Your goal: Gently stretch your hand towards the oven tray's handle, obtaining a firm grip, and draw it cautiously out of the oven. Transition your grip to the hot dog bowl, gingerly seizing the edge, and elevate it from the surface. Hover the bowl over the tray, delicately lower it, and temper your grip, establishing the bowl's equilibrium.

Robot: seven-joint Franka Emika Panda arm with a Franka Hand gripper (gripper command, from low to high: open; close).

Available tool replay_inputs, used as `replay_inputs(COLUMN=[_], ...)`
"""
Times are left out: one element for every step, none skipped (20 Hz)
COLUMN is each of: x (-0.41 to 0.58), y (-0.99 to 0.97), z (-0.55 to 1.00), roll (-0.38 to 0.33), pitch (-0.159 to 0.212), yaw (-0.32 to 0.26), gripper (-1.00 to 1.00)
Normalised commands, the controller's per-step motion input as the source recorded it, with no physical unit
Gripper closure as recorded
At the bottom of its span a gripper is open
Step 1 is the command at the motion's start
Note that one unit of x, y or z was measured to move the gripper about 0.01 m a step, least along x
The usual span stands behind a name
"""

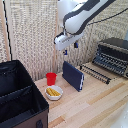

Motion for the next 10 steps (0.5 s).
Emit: replay_inputs(x=[0.054, 0.071, 0.077, 0.091, 0.106, 0.114, 0.091, 0.094, 0.091, 0.08], y=[-0.28, -0.3, -0.32, -0.35, -0.38, -0.42, -0.45, -0.48, -0.51, -0.53], z=[0.0, 0.0, 0.0, 0.0, 0.0, 0.0, 0.0, 0.0, 0.0, 0.0], roll=[-0.292, -0.289, -0.281, -0.275, -0.261, -0.251, -0.239, -0.229, -0.221, -0.216], pitch=[0.016, 0.013, 0.009, 0.006, 0.005, 0.002, 0.002, 0.006, 0.008, 0.008], yaw=[0.0, 0.003, 0.006, 0.009, 0.014, 0.021, 0.03, 0.033, 0.039, 0.042], gripper=[-1.0, -1.0, -1.0, -1.0, -1.0, -1.0, -1.0, -1.0, -1.0, -1.0])
